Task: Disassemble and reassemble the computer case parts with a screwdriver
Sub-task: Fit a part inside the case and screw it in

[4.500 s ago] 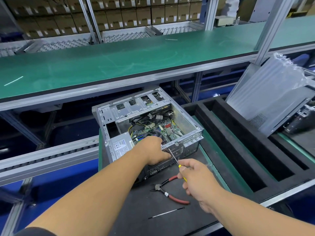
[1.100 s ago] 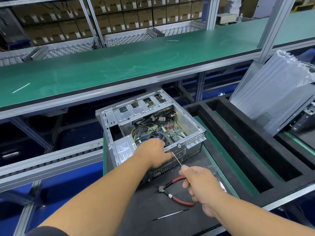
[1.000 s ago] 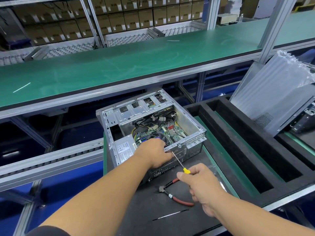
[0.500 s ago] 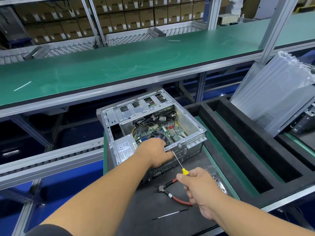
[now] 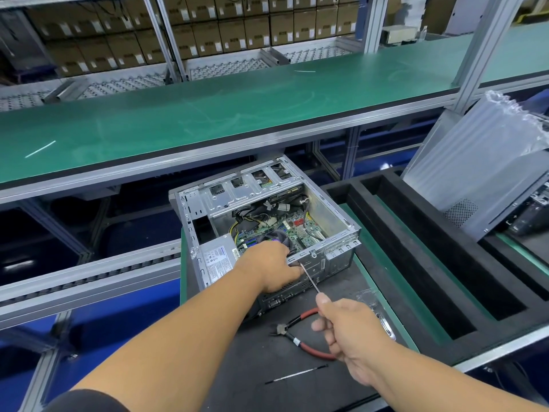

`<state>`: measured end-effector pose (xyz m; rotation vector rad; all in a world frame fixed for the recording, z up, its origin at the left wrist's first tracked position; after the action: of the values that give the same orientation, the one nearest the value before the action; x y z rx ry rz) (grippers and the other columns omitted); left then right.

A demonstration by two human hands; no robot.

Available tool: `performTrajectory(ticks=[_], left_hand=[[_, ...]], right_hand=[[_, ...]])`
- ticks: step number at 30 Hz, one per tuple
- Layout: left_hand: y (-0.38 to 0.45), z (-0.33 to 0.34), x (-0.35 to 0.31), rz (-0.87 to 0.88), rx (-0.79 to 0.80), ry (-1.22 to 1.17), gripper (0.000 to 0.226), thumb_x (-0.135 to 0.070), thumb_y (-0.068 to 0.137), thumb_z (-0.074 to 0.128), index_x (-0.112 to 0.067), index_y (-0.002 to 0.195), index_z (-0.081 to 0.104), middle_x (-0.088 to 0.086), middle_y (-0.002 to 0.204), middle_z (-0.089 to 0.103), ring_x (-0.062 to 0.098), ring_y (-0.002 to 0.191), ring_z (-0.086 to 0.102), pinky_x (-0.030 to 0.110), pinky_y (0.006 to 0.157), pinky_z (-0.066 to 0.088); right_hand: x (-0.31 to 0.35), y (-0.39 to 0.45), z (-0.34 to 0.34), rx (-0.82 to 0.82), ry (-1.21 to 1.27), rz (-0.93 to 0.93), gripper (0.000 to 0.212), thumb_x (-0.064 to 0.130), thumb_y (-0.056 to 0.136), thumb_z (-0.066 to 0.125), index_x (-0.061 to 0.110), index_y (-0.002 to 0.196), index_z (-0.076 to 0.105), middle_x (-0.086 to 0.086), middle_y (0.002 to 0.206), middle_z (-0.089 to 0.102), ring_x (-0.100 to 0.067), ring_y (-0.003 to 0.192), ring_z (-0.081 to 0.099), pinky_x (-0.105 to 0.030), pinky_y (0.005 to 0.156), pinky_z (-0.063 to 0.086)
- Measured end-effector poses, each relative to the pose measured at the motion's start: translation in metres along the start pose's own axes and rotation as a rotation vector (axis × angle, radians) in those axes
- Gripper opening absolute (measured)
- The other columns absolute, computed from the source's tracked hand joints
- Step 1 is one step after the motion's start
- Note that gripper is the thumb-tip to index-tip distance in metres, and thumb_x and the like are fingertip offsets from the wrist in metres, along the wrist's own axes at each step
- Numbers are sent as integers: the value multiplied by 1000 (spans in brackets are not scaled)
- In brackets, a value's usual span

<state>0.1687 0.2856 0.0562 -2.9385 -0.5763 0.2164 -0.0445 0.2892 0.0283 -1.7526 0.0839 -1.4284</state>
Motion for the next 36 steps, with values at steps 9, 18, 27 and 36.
performTrajectory(ticks=[9,18,27,36], left_hand=[[-1,1,0,4,3,0,50,-75,78,41,-26,68,41,-6,75,49,26,74,54,33,62,38],[-1,0,2,-3,-15,3,49,-72,82,43,-25,69,45,-5,73,50,14,63,47,31,53,31],[-3,-2,2,-13,-28,5,49,-72,81,42,-24,70,47,-4,72,51,10,61,45,29,49,25],[-3,-1,1,-24,-21,-3,50,-72,81,44,-24,69,46,-5,72,50,13,62,45,32,55,31]], right_hand=[[1,2,-3,2,32,-28,33,35,92,77,12,89,53,-2,61,50,-11,42,33,-22,40,23],[-4,1,4,37,-13,65,54,55,105,47,6,99,68,-5,63,67,-12,41,40,-21,40,28],[0,-1,1,43,52,98,44,47,104,55,5,98,65,-9,72,74,-12,44,49,-22,44,35],[8,0,-2,7,-46,-11,31,34,93,76,10,92,55,-4,62,59,-11,43,37,-22,42,28]])
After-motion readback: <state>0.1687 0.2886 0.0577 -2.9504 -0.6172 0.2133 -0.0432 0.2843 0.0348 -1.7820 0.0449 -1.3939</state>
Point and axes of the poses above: each hand's wrist, its own y-axis towards the middle knuckle, its own z-axis out of the palm, x = y × z, the point moved 6 cm from there along y, towards the middle knuckle
